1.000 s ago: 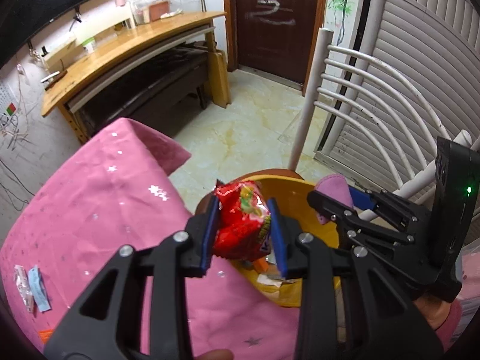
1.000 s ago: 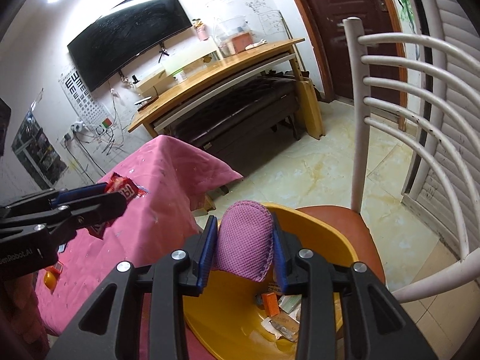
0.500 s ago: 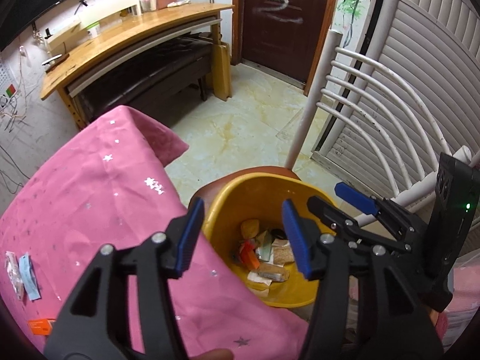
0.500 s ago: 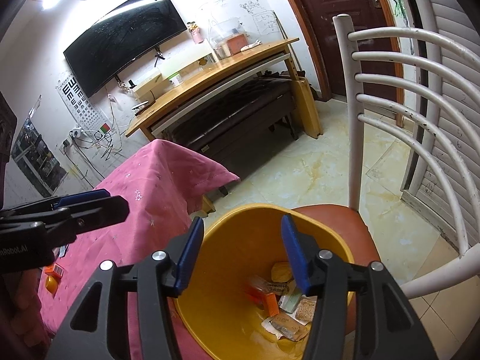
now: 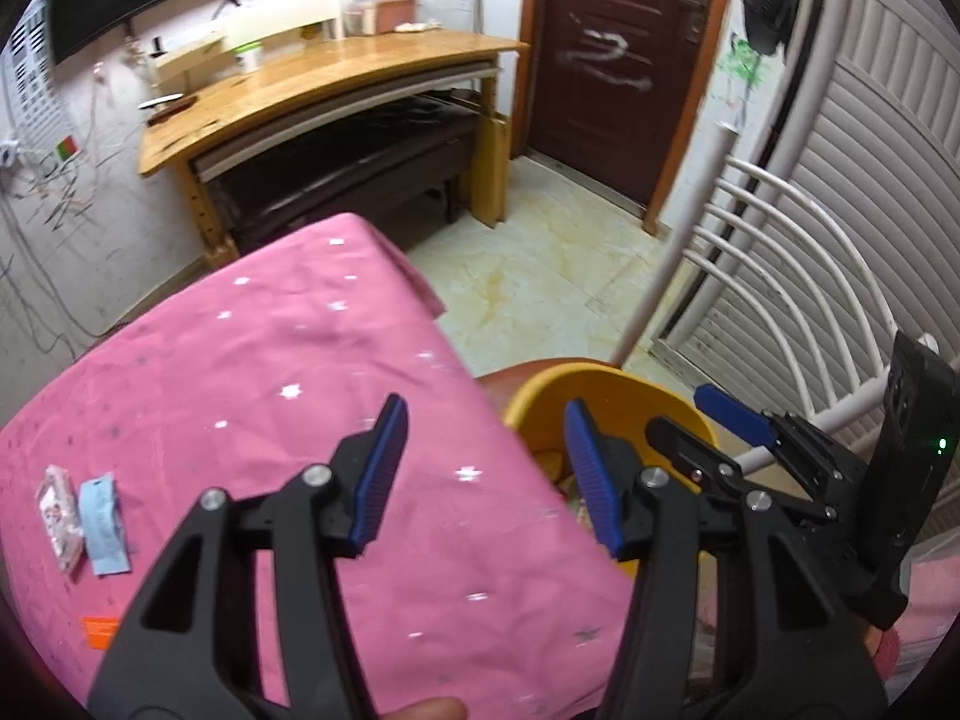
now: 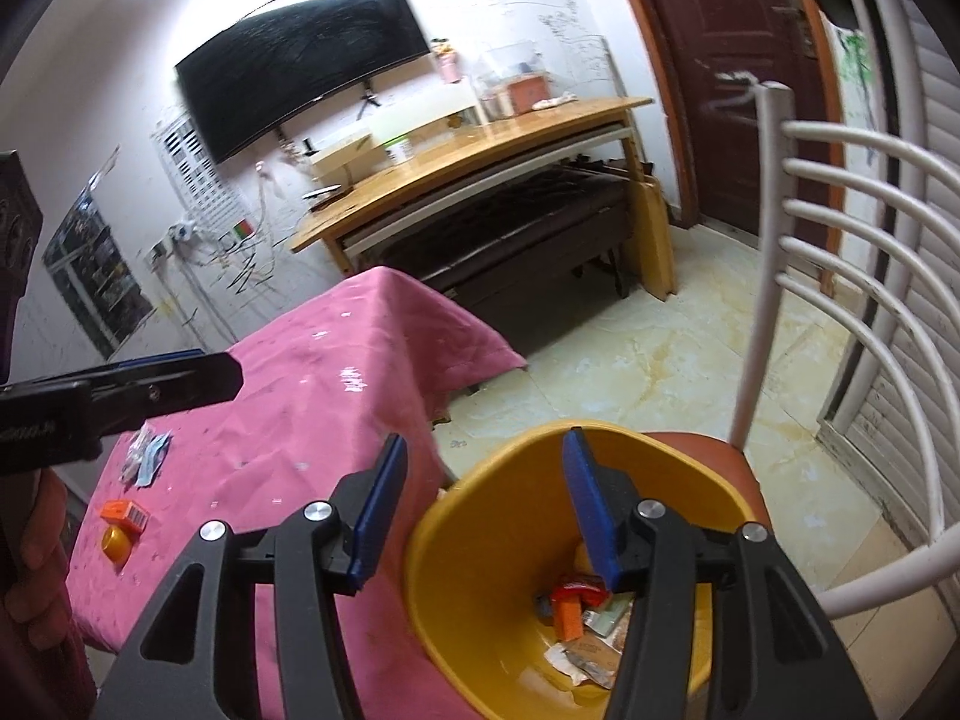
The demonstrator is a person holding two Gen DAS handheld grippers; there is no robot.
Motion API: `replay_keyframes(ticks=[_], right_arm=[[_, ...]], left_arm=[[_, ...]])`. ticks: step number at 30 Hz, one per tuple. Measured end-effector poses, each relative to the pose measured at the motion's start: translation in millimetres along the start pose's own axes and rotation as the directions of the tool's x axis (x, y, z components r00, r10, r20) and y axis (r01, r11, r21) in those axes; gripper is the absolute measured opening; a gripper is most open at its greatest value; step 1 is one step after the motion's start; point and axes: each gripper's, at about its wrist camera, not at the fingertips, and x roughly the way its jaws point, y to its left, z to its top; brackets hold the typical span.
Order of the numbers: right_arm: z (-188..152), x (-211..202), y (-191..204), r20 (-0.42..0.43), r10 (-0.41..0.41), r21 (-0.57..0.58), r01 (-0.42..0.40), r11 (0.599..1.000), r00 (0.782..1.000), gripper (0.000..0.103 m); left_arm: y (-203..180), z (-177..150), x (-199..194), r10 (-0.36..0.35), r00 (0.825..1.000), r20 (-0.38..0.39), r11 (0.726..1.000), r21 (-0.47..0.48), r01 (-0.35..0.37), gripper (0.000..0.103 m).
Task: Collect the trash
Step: 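Move both tools back over the table, then grasp the white printed tissue packet with the left tool while the right tool grasps the orange box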
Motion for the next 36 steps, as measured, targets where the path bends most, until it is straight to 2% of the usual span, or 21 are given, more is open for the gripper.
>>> replay_keyframes(ticks=[7, 9, 10, 11, 13, 17, 23, 29, 36], right_arm=[[7, 14, 53, -0.021, 0.055, -0.084, -0.056, 0.995, 0.998, 0.049], [8, 21, 74, -0.035, 0.075, -0.122, -0.079, 0.989, 0.997, 0.049], [8, 23, 81, -0.04, 0.082, -0.136, -0.087, 0.987, 0.996, 0.049], [8, 27, 94, -0.049, 0.094, -0.158, -0.1, 0.982, 0.994, 0.049], [7, 32, 111, -0.06, 0.112, -0.182, -0.121, 0.976, 0.992, 0.049], [6, 45, 148, -0.09, 0.152, -0.231, -0.17, 0.958, 0.984, 0.052], [0, 59, 198, -0.137, 0.198, -0.301, -0.232, 0.925, 0.97, 0.059], [-10, 70, 236, -0.175, 0.23, -0.345, -0.278, 0.897, 0.957, 0.062], [-18, 81, 266, -0.211, 0.223, -0.383, -0.29, 0.877, 0.952, 0.064]], left_arm=[[58, -12, -17, 0.058, 0.998, 0.021, 0.996, -0.067, -0.057, 0.052], [79, -16, -24, 0.087, 0.996, 0.03, 0.992, -0.092, -0.084, 0.055], [85, -18, -26, 0.098, 0.995, 0.032, 0.991, -0.1, -0.094, 0.061], [97, -22, -30, 0.12, 0.992, 0.037, 0.987, -0.114, -0.115, 0.063], [113, -26, -35, 0.144, 0.989, 0.031, 0.982, -0.127, -0.139, 0.063], [151, -40, -44, 0.204, 0.979, 0.017, 0.965, -0.174, -0.198, 0.063], [213, -62, -56, 0.287, 0.958, -0.02, 0.922, -0.264, -0.282, 0.066], [252, -84, -61, 0.327, 0.943, -0.063, 0.887, -0.323, -0.329, 0.068], [279, -103, -50, 0.324, 0.939, -0.114, 0.863, -0.371, -0.343, 0.068]])
